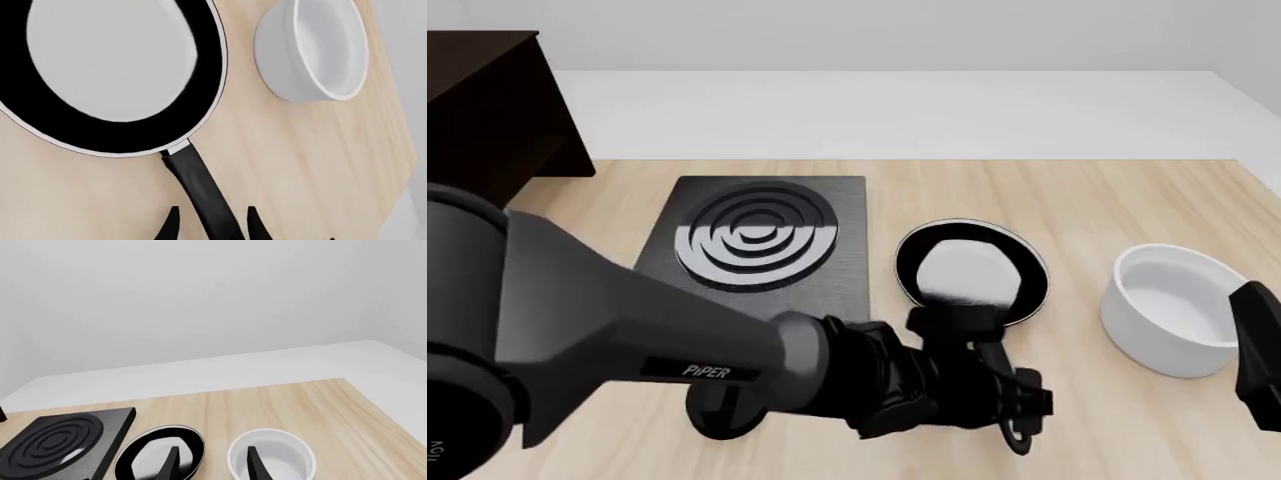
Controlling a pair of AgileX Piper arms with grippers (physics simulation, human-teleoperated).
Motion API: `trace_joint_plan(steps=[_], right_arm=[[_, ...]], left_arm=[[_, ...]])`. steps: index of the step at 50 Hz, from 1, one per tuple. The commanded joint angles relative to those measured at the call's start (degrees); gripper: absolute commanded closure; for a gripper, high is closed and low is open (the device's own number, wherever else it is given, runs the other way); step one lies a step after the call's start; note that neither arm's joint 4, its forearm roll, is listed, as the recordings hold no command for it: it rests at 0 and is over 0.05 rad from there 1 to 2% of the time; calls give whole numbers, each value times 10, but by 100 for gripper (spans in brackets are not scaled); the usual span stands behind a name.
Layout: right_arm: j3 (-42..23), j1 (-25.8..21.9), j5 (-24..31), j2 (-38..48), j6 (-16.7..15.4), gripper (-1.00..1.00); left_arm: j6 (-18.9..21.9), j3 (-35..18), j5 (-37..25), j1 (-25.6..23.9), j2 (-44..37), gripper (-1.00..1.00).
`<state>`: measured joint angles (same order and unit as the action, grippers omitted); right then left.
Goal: Put the frying pan under the cabinet shelf.
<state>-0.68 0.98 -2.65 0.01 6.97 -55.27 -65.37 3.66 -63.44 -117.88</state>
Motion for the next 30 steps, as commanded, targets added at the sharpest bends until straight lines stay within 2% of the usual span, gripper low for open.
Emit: trace_joint_plan(steps=[1, 30], right_arm=[[0, 1, 0, 0, 2, -100], [1, 0, 1, 0, 1, -100]], left_arm=[[-120, 7, 25, -35, -35, -100], [-143, 16, 80, -63, -48, -100]])
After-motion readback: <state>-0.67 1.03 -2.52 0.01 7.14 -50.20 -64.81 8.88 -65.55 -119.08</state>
